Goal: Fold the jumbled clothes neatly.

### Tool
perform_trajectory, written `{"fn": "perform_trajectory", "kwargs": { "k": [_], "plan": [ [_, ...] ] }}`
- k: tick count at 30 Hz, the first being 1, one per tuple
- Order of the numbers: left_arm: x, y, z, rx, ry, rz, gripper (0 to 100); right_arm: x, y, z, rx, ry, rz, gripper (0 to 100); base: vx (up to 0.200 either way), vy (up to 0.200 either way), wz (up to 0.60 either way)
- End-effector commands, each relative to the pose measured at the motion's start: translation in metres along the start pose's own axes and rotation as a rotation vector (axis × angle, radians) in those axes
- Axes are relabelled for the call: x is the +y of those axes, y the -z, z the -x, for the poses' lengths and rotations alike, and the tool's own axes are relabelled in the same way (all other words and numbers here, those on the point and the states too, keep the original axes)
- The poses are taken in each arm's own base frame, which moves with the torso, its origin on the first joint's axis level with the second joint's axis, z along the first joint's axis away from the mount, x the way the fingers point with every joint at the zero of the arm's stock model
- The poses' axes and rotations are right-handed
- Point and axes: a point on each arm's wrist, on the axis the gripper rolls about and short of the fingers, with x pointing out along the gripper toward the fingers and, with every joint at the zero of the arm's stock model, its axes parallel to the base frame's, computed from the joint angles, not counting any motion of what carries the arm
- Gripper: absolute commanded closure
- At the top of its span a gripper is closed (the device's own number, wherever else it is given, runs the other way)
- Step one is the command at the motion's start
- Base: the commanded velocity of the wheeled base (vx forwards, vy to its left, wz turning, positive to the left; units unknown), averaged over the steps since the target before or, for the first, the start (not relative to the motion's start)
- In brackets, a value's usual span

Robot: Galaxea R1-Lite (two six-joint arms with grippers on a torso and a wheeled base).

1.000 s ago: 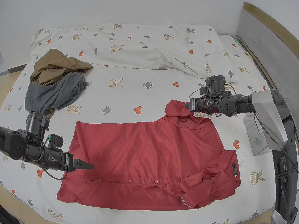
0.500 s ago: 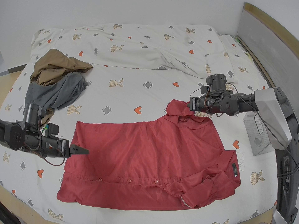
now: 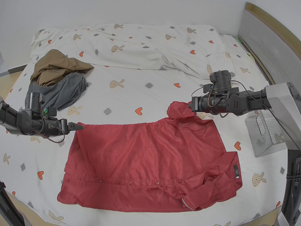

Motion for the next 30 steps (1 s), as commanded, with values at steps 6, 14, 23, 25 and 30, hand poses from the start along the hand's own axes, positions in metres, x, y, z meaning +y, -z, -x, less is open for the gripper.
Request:
{"fn": "perform_trajectory", "kwargs": {
  "k": [6,14,23,25,30],
  "plan": [
    [0.019,-0.012,-0.052,0.01,0.022,-0.01,0,0.019,-0.008,0.031,-0.024,-0.027,0.019,100,0.0,0.0,0.0],
    [0.004,-0.023,-0.061,0.013,0.048,-0.256,0,0.026,-0.003,0.041,-0.013,-0.007,0.027,100,0.0,0.0,0.0],
    [-0.009,-0.037,-0.079,-0.009,0.076,-0.408,0,0.029,-0.001,0.042,-0.007,-0.01,0.031,100,0.0,0.0,0.0],
    [-0.007,-0.039,-0.085,0.003,0.077,-0.427,0,0.029,0.0,0.043,-0.003,-0.011,0.031,100,0.0,0.0,0.0],
    [-0.004,-0.045,-0.094,0.074,0.083,-0.415,0,0.029,0.003,0.045,0.006,-0.009,0.03,100,0.0,0.0,0.0]
  ]
}}
